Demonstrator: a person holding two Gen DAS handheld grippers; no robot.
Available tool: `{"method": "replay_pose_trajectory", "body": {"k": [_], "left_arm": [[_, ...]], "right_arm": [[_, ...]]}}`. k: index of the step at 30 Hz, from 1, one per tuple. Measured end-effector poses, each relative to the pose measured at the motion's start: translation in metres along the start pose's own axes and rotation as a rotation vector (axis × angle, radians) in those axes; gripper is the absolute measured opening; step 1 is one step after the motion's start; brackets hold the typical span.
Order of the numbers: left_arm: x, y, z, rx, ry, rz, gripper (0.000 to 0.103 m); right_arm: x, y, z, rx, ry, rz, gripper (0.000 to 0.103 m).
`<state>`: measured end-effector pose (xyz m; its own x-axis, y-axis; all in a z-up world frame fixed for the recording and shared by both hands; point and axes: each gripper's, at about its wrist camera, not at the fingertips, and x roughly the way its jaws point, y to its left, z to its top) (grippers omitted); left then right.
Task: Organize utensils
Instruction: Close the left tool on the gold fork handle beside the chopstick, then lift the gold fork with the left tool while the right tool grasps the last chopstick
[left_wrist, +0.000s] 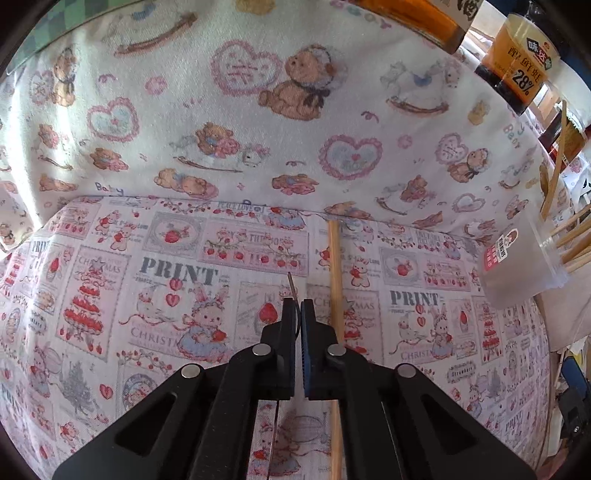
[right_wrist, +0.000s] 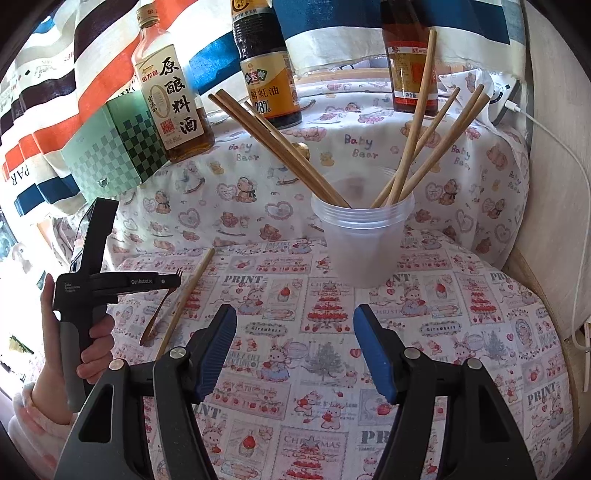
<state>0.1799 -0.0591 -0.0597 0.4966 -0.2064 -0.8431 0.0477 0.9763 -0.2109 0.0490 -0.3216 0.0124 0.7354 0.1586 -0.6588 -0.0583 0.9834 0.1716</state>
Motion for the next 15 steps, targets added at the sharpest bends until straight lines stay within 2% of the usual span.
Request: {"method": "replay_pose_trajectory", "body": {"k": [3,5,9,15], "left_arm": [[-0.016,-0.001,-0.012,0.027,-0.013,0.062,0.002],[-0.022,-0.001,-0.020,0.048,0.012,0.105,0.002],[-0.024,0.006,-0.028,0.031,0.056,0.073,0.002],[-0.012,-0.011,-0.028,0.121,0.061,0.214,0.006]], "right_arm": [[-0.002,0.001,0.000,-0.008,-0.009,-0.012,0.068],[-0.001,0.002,-0.001,-0.010,-0.005,-0.008,0.068],[-0.001,0.005,-0.002,-0.022,-0.006,-0.017,0.068],[0.002,0.004,-0.002,-0.018,0.000,-0.029,0.068]]}}
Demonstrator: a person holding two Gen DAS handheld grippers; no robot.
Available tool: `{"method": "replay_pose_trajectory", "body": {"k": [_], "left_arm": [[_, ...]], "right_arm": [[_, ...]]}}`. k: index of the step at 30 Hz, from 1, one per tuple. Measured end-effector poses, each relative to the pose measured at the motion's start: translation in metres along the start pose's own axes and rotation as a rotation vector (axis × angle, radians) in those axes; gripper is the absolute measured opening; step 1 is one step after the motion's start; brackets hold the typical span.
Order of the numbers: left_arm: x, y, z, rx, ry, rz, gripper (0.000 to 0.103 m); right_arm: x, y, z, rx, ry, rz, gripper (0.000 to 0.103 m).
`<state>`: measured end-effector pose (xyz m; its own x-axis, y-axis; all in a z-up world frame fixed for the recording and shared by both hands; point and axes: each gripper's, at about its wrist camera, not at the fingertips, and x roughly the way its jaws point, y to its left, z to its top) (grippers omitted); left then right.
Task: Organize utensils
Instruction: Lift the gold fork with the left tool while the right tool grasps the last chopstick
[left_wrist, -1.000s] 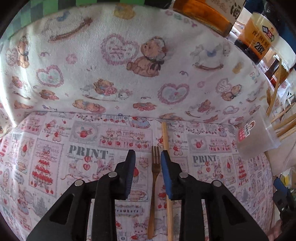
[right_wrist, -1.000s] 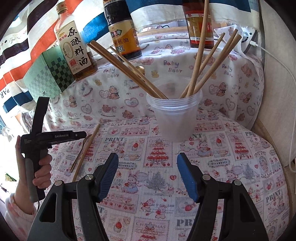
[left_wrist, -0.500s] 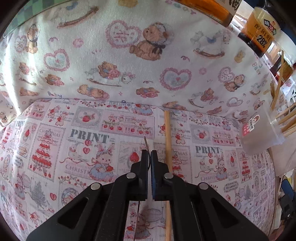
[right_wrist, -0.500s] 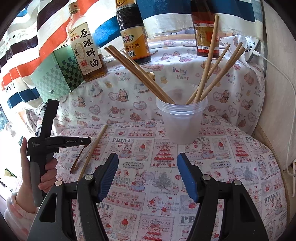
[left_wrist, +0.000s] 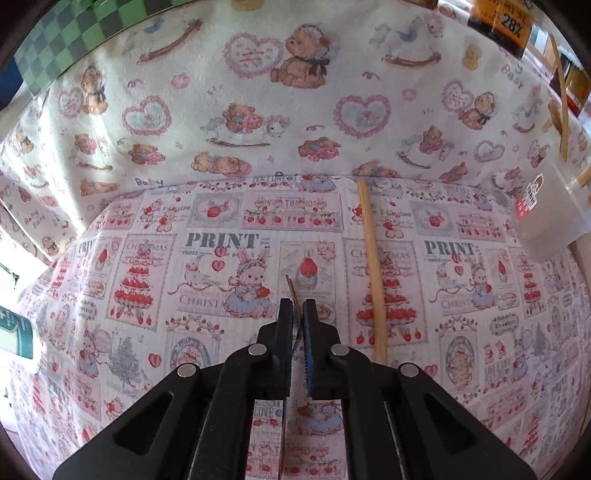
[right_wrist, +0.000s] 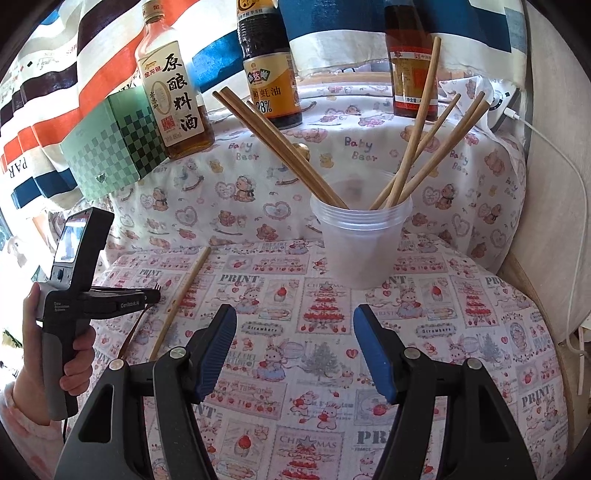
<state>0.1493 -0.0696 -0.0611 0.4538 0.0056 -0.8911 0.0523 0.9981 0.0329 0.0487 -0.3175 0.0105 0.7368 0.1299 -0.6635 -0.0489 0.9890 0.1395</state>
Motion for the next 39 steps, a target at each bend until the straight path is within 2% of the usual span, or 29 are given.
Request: {"method": "replay_pose_trajectory", "body": {"k": [3,7,10,13,17,22,25,28,32,34,37,39], "left_arm": [[0.003,-0.005,0.008,-0.023,0.024,0.010,0.006],[0.007,0.002,0.022,-0.061,0.057,-0.016,0.006],[0.006,0.005,0.023,-0.055,0.053,-0.022,0.005],[0.000,0.006,0.022,-0.034,0.034,-0.059,0.001],[-0.033,-0.001,0.014,-0.002,-0.052,-0.058,0.001],[-0.098,-0.015,0.017,0.048,-0.187,-0.056,0.001],[-0.132,-0.008,0.027,0.051,-0.248,-0.076,0.001],[-0.158,-0.004,0.022,0.030,-0.318,-0.110,0.001],[-0.173,0.017,-0.003,-0.034,-0.423,-0.143,0.001],[-0.171,0.031,-0.017,-0.069,-0.457,-0.158,0.001],[-0.161,0.051,-0.031,-0.116,-0.473,-0.176,0.001],[-0.151,0.061,-0.034,-0.137,-0.463,-0.203,0.001]], "right_arm": [[0.002,-0.003,0.001,0.010,0.011,0.004,0.068],[0.001,-0.003,0.001,0.006,0.008,0.003,0.068],[0.001,-0.002,0.001,0.000,0.004,-0.001,0.068],[0.002,-0.002,0.000,0.000,0.007,-0.005,0.068],[0.005,-0.001,-0.001,0.001,0.023,0.000,0.068],[0.005,0.005,-0.004,-0.021,0.017,-0.005,0.068],[0.004,0.008,-0.005,-0.033,0.015,-0.002,0.068],[0.004,0.012,-0.006,-0.043,0.019,0.009,0.068],[0.012,0.023,-0.013,-0.051,0.077,0.070,0.068],[0.019,0.033,-0.019,-0.059,0.121,0.087,0.064],[0.029,0.051,-0.026,-0.054,0.183,0.092,0.059],[0.033,0.071,-0.029,-0.106,0.192,0.086,0.054]]}}
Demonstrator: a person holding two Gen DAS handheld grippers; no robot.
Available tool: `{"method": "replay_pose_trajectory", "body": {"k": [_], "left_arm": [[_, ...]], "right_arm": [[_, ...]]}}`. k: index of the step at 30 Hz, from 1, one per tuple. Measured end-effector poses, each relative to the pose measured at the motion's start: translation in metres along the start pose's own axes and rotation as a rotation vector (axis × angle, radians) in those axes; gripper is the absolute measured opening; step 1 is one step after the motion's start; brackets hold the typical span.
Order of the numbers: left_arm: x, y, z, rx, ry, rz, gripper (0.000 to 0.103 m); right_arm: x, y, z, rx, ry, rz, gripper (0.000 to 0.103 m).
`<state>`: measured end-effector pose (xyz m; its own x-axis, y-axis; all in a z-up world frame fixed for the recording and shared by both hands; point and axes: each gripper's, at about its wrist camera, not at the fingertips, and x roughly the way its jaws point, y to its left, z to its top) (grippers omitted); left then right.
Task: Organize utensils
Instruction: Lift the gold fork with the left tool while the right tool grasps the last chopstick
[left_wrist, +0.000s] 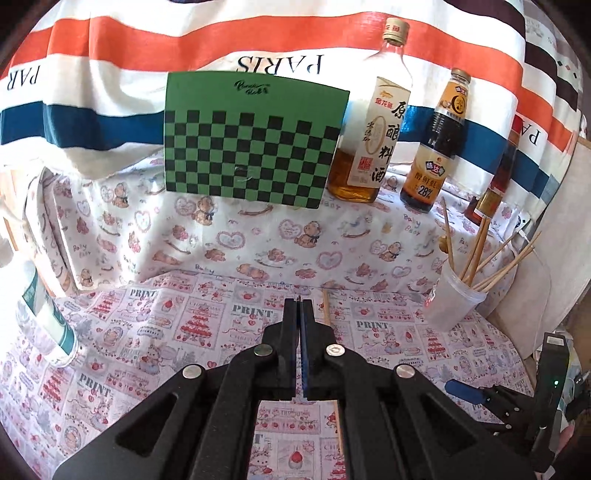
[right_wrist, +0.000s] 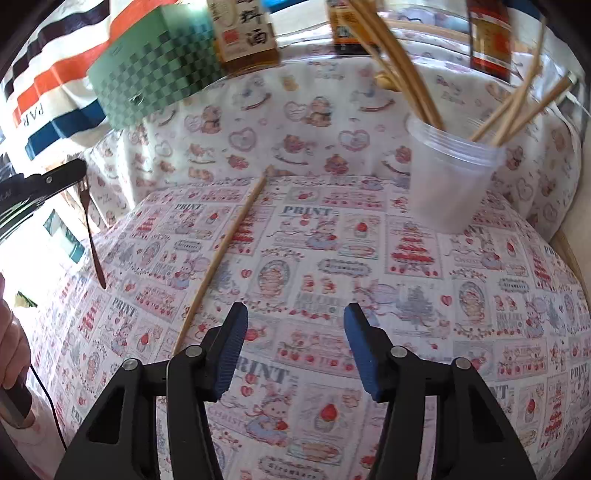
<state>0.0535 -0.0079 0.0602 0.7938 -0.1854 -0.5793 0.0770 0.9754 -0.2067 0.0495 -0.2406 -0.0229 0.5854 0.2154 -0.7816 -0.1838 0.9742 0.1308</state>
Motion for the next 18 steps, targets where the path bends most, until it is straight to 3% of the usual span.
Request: {"method": "replay_pose_trajectory", "body": {"k": [6,12,18], "left_arm": [[0.011,0.028,-0.011,-0.072,0.008,-0.045,0.001],[0.005,0.046,-0.017,-0.125,-0.043,-0.073,0.001],[0.001,0.048,-0.018,-0.133,-0.061,-0.074,0.001]], "right_arm": [[0.018,0.035,0.012,0.005,0.102,0.118,0.049],[0.049,0.068,0.012,-0.031,0.188,0.115,0.049],[0.061,0.094,0.004,-0.141,0.137,-0.031,0.043]]}}
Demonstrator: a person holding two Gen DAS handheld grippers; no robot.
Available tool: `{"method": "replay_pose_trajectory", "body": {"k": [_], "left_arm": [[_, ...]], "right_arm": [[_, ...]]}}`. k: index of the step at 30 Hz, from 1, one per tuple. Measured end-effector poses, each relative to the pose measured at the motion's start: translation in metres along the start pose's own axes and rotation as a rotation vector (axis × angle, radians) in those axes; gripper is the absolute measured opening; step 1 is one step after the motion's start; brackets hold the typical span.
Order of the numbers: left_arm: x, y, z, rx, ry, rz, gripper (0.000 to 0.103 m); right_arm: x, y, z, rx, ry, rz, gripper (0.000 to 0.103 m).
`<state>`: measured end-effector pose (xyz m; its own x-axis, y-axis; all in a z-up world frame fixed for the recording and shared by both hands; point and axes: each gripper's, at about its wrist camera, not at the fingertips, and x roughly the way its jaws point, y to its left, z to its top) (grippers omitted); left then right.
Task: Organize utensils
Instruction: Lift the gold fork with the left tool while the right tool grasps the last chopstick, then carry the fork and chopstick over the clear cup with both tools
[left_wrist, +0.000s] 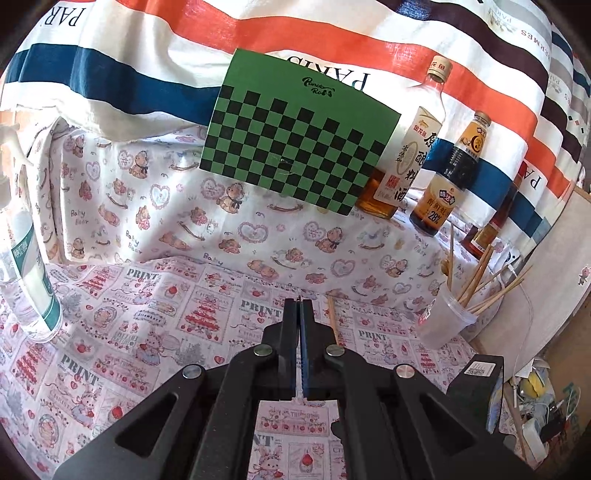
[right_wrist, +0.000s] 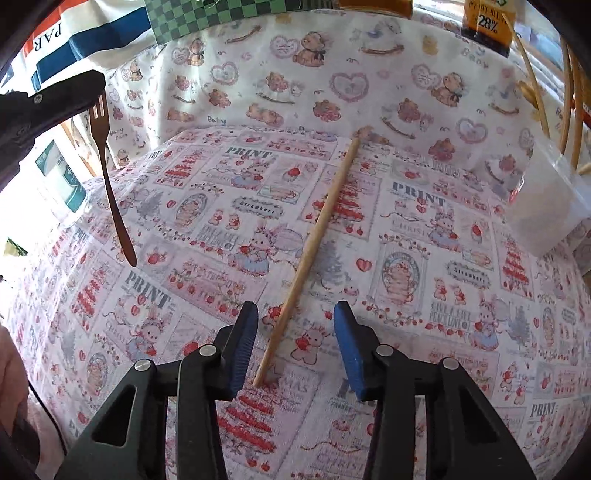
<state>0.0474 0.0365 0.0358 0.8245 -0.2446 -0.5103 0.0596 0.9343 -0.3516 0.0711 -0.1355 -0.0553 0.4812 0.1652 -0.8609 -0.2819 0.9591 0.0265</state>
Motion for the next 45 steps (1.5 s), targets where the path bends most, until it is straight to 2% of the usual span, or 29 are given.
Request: {"method": "replay_pose_trajectory", "body": {"k": [3,6,11,18,24,34,38,45], "left_arm": [[-0.001,-0.003,-0.002,0.005,-0.003,0.004,0.001],[0.000,-0.003,-0.003,-0.009,0.010,-0.025,0.001],[-0.002,-0.004,-0.004,-0.001,-0.011,-0.012,0.001],[-0.003,-0.006,-0.004,-0.004,-0.004,-0.035,0.001],[-0.002,-0.008,-0.006,-0.002,0.000,-0.031,0.001],[-0.002,-0.007,-0.007,0.018,-0.028,-0.003,0.001],[0.001,-0.004,-0.006,0.007,-0.012,-0.001,0.001],[-0.001,-0.012,-0.010,0.052,-0.026,0.024,0.001]], "right_arm": [[-0.001,0.002,-0.003,-0.011,-0.018,-0.036,0.031],[-0.003,-0.001,-0.006,-0.016,-0.032,-0.074,0.007],[-0.019,-0.018,-0.013,0.008,-0.091,-0.083,0.006],[-0.089,-0.051,-0.011,0.069,-0.228,-0.033,0.006],[-0.139,-0.063,-0.003,0.063,-0.344,-0.086,0.006],[-0.178,-0.080,0.024,0.119,-0.407,-0.105,0.006],[-0.195,-0.087,0.034,0.130,-0.448,-0.117,0.006],[-0.211,-0.093,0.036,0.108,-0.472,-0.136,0.006]]}}
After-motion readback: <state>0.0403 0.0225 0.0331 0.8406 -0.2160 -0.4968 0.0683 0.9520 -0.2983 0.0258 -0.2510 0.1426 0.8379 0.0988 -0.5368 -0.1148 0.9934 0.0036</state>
